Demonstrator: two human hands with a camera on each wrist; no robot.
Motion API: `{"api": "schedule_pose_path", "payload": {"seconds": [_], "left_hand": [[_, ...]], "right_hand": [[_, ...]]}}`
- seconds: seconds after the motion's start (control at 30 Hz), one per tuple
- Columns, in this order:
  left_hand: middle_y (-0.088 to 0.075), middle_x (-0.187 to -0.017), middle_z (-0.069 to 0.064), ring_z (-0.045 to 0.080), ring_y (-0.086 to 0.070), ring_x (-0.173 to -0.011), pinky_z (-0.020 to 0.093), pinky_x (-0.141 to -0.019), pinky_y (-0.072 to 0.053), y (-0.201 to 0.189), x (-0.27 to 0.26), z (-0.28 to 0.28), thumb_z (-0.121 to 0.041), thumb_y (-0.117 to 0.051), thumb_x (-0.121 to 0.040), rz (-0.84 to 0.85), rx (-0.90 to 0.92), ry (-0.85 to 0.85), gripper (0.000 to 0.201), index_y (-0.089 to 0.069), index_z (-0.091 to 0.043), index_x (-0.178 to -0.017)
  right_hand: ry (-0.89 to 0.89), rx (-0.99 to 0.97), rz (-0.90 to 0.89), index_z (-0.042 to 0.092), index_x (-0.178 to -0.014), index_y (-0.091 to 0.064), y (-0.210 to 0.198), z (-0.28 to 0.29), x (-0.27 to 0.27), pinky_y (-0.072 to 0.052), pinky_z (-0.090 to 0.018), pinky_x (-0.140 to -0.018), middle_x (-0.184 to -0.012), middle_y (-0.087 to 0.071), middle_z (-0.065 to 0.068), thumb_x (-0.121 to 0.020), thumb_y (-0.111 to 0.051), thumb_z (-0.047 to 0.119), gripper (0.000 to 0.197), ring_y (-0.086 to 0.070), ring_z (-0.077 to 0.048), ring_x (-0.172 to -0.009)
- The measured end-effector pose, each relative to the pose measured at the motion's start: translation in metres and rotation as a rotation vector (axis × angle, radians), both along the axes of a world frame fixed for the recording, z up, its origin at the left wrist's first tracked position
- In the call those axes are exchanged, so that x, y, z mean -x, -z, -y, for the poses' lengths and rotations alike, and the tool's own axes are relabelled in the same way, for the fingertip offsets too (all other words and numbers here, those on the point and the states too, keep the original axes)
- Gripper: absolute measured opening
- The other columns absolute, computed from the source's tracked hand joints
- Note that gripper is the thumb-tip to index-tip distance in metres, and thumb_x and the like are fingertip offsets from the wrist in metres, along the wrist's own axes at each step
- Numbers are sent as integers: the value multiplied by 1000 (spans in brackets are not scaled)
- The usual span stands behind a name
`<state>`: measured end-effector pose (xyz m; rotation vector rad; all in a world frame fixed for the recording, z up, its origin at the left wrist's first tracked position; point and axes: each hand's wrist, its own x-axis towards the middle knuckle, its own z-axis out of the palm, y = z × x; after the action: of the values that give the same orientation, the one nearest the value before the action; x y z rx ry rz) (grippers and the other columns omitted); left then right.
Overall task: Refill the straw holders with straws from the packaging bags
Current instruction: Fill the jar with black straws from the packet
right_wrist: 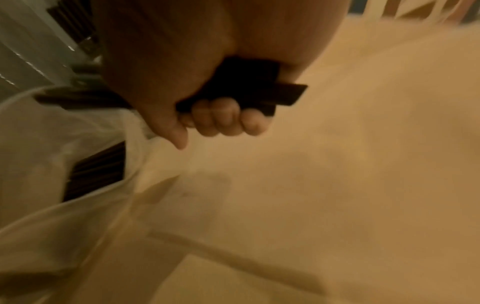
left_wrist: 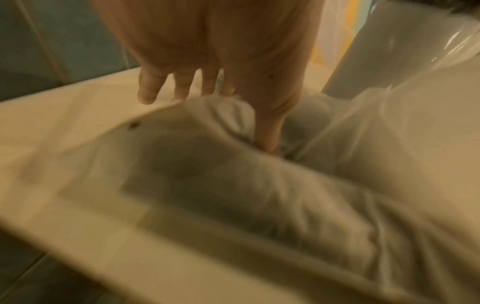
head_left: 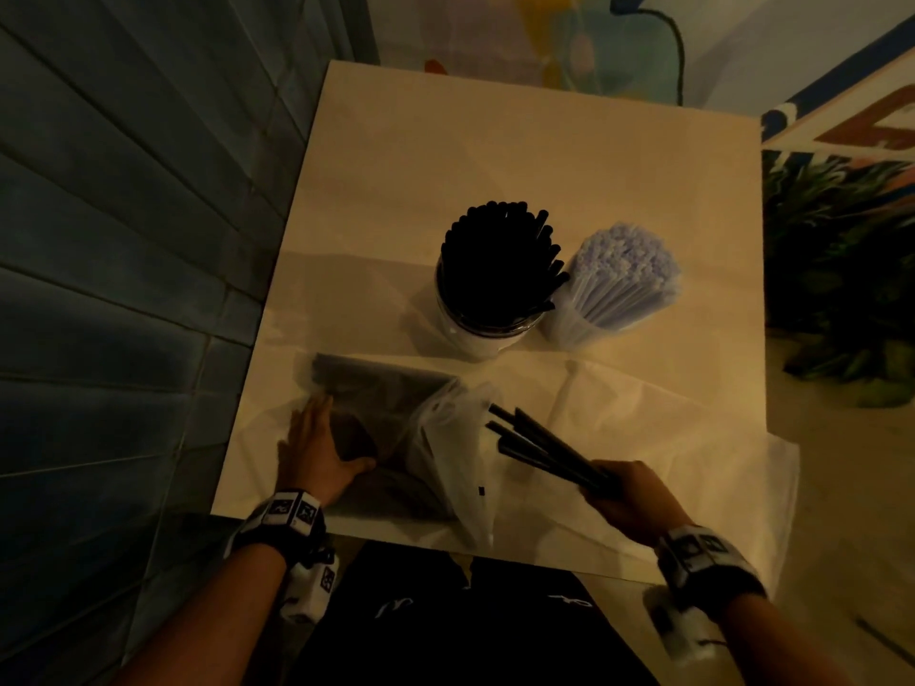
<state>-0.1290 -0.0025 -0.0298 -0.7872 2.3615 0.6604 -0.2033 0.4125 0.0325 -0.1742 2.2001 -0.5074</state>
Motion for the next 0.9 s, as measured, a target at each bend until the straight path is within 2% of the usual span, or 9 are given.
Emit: {"api": "schedule_pose_path", "payload": {"seconds": [0.1,0.2,0.33,0.43,0.57,0.7,0.8,0.87,0.9], "left_hand": [[-5,-164,1,27,-6,-151,57,-119,-14,-14,9,-5,-41,-80,-76,44,17,74,110,-7,-23,-156],[-20,-161,5,27,-21,-148,48,-119,-22,-43,24,-24,-29,-73,-85,-164,-72,95,87,-21,-19,-154],[-51,-142,-6,13,-46,-135,27,-111,-39,-110,51,-69,-30,-52,-100,-557,-634,-170,44,-45,-19,-142],[-56,-139,2,15,-52,-131,31,-109,-41,-155,71,-100,-43,-44,-99,-698,-849,-204,51,-48,-9,-138],[-68,-120,10,25,-63,-117,48,-104,-47,-178,86,-121,-29,-42,-101,-692,-926,-190,37,-61,-2,-119],[-73,-104,11,24,-68,-104,35,-95,-52,-183,92,-130,-15,-42,-104,-654,-901,-158,28,-65,1,-105],[-70,-111,10,23,-66,-109,34,-97,-50,-194,97,-135,-17,-42,-103,-716,-891,-79,28,-63,1,-111],[-65,-120,14,25,-62,-116,35,-100,-48,-197,104,-132,-21,-42,-103,-828,-901,-86,33,-56,3,-121],[-62,-123,15,25,-60,-118,36,-101,-48,-196,109,-128,-24,-43,-102,-883,-884,-111,37,-53,4,-123]], "right_hand": [[37,56,-136,32,-81,-63,-6,-17,-2,-41,-34,-55,-60,-62,3,-87,-69,22,13,-58,-16,-54],[43,94,-255,26,-87,-67,-13,-15,4,-41,-33,-53,-58,-60,7,-84,-72,20,8,-56,-18,-52],[6,193,-317,22,-86,-66,-22,14,17,-36,-26,-55,-59,-57,9,-83,-72,21,8,-57,-20,-54],[-102,298,-320,25,-85,-62,-29,54,26,-38,-27,-57,-60,-57,10,-83,-67,28,7,-60,-23,-58],[-176,431,-289,23,-91,-64,-39,104,35,-47,-33,-58,-68,-65,6,-86,-65,32,10,-61,-18,-60],[-32,665,-209,23,-91,-66,-57,139,39,-44,-21,-60,-69,-59,18,-88,-70,21,5,-55,-2,-59],[77,833,-176,17,-96,-69,-74,153,44,-51,-22,-65,-83,-67,12,-89,-71,15,8,-62,-2,-71],[171,849,-186,25,-87,-67,-86,152,55,-49,-25,-58,-73,-67,15,-89,-71,13,13,-60,-1,-62],[256,846,-197,32,-79,-64,-91,149,64,-44,-18,-54,-63,-64,20,-89,-71,11,24,-56,2,-55]]}}
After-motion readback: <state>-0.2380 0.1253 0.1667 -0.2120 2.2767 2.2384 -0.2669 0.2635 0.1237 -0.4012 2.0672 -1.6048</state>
